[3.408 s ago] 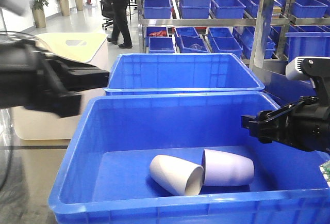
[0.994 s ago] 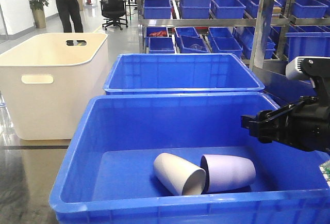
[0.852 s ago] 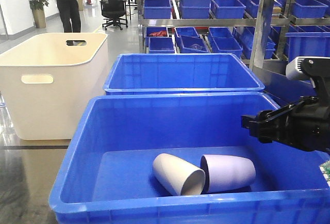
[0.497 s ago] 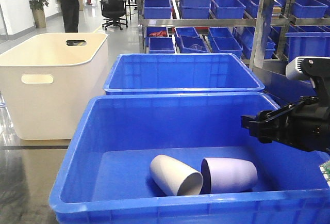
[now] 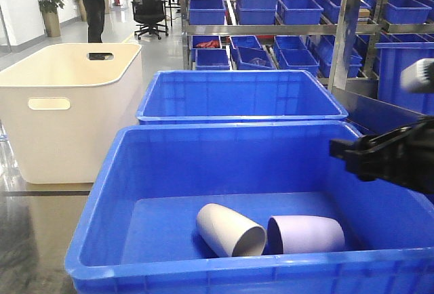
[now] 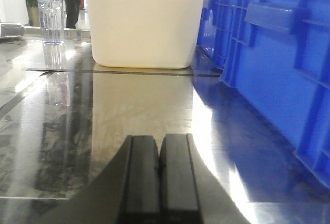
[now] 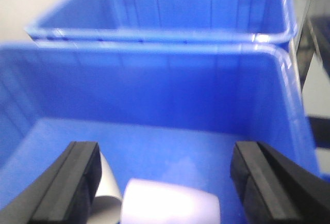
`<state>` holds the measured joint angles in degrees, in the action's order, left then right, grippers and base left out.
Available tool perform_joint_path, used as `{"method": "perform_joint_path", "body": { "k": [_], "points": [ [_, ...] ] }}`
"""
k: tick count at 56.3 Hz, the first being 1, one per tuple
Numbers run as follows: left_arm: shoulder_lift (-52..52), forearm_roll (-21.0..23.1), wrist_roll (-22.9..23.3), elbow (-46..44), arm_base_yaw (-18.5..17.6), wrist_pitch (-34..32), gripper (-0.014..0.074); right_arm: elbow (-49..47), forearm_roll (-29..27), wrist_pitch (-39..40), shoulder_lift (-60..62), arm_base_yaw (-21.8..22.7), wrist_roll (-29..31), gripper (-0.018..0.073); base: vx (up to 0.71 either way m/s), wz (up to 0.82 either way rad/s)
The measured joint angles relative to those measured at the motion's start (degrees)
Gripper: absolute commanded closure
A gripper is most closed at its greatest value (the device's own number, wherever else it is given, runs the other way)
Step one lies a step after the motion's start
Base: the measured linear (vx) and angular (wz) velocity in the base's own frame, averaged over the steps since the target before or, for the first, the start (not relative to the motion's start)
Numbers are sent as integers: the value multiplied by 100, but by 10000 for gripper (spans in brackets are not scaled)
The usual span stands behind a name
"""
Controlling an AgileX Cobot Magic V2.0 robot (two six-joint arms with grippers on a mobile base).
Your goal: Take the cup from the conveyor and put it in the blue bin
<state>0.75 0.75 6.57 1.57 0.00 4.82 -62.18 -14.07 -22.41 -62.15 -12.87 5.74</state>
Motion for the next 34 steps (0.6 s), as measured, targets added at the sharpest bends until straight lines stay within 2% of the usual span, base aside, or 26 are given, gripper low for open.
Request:
{"method": "perform_joint_path", "body": {
  "k": [6,17,26,34],
  "points": [
    [0,0,0,0,0,0,603,404,-25,200,745,0,0,-22,0,0],
    [0,0,0,0,0,0,603,1732,-25,552,2448,0,0,0,0,0],
    [0,0,0,0,0,0,603,2863,55,808,3764,0,25,78,0,0],
    [0,0,6,0,0,0,603,3806,90,730,4923,0,33,166,0,0]
  ]
}}
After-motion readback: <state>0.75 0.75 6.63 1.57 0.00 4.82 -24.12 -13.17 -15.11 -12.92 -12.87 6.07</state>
